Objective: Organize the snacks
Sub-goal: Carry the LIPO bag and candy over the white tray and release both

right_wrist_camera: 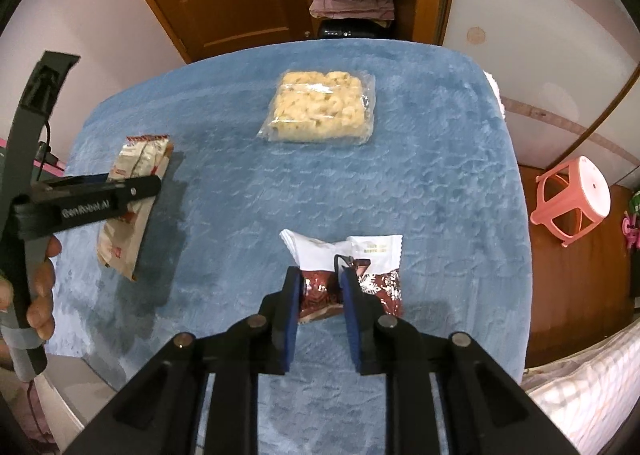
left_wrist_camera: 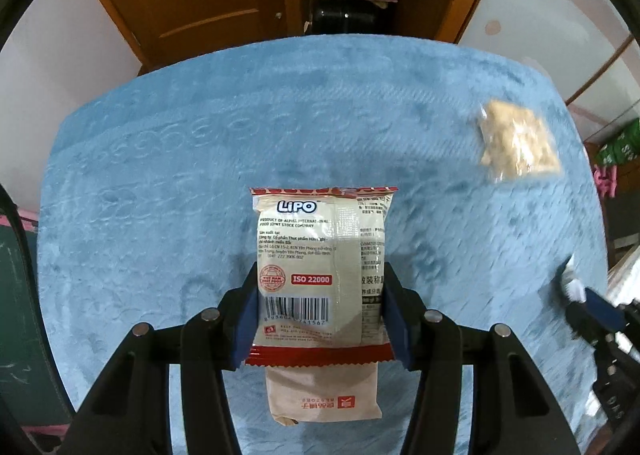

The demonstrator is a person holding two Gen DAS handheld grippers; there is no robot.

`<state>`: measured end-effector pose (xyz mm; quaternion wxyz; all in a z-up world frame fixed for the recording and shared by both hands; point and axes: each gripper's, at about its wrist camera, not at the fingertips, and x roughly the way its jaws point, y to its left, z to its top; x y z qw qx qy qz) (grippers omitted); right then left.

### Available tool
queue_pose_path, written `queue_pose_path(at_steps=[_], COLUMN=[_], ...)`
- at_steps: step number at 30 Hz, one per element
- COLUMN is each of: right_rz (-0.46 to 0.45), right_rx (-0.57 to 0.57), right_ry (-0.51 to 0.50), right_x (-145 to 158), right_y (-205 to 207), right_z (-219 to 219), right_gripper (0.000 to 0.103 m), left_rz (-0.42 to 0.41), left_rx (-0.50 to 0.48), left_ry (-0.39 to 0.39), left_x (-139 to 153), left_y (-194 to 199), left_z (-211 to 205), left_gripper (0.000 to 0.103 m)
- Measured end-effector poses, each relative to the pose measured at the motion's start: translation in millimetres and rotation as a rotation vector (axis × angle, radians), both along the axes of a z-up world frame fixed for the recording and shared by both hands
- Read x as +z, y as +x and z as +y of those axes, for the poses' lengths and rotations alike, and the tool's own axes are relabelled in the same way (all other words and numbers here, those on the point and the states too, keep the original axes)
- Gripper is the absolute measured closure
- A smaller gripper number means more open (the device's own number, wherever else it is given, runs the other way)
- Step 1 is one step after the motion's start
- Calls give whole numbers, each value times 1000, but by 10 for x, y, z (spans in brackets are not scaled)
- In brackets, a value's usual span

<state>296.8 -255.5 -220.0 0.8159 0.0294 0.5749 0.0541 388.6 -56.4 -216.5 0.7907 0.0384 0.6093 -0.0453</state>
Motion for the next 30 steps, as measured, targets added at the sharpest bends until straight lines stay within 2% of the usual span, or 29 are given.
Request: queue_pose_path(at_steps=[3, 7, 11, 16, 21, 25, 30], right_rz=[-14, -66, -145, -280, -382, -438, -466], right_rx=[5, 17, 38, 74, 93, 119, 149], right_ry=[12, 35, 63, 84, 104, 120, 148], right_x=[93, 384, 858, 1623, 2152, 2389, 2414], right_y=[-83, -261, -533, -1040, -1588, -2048, -2498], right_z=[35, 109, 238, 435, 622, 760, 872], right_gripper=[84, 85, 85, 85, 84, 84, 84], left_rz=[-34, -85, -158, -247, -294, -308, -285], left_rx=[-17, -49, -89, -128, -144, -161, -170], left_ry=[20, 21, -2, -37, -67, -90, -160], left_x=[145, 547, 1099, 1894, 2484, 2663, 2623], left_y=[-138, -358, -655, -1287, -1927, -2397, -2921], left_z=[-26, -64, -91, -22, 194, 369, 503], left_gripper=[50, 50, 50, 50, 50, 50, 50])
